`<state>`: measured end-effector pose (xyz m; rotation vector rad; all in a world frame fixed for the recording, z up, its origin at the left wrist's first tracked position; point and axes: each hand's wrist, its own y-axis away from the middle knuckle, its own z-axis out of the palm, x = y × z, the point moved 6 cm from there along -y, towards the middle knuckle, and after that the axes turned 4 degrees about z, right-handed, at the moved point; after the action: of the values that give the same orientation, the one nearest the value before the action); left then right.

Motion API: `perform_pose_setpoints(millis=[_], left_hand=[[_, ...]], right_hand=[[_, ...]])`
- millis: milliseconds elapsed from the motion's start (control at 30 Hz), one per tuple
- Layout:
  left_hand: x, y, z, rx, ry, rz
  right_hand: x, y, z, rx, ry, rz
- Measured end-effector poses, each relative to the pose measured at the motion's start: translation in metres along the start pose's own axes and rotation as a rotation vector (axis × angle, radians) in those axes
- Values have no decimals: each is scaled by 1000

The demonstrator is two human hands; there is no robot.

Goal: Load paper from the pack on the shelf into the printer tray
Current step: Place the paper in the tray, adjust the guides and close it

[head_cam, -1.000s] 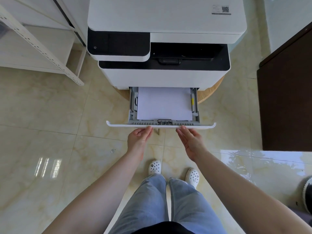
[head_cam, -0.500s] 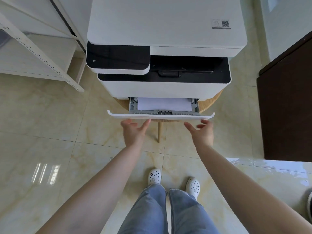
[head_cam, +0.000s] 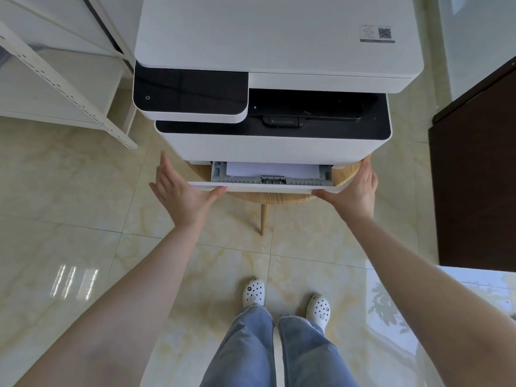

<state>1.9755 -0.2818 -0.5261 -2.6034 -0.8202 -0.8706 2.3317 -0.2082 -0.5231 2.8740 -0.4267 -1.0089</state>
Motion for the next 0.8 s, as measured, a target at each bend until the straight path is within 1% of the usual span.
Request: perform_pose_setpoints(millis=[100,233,433,567,633,800], left_hand=[[5,-11,6,-10,-24,28],[4,-17,8,25,-20,-4],[4,-23,8,52,-93,62],[7,-21,6,85,-96,82],[8,-21,6,100,-92,66],[13,-29,10,144,-15,-66]], right_hand=[[-4,-5,1,26,-66,16],[-3,-8,5,73,-108,53],[1,-14,5,78,-57,82],[1,-16,4,71,-52,96],[0,-16,4,79,-66,111],[-5,-20,9,153,-207,217]])
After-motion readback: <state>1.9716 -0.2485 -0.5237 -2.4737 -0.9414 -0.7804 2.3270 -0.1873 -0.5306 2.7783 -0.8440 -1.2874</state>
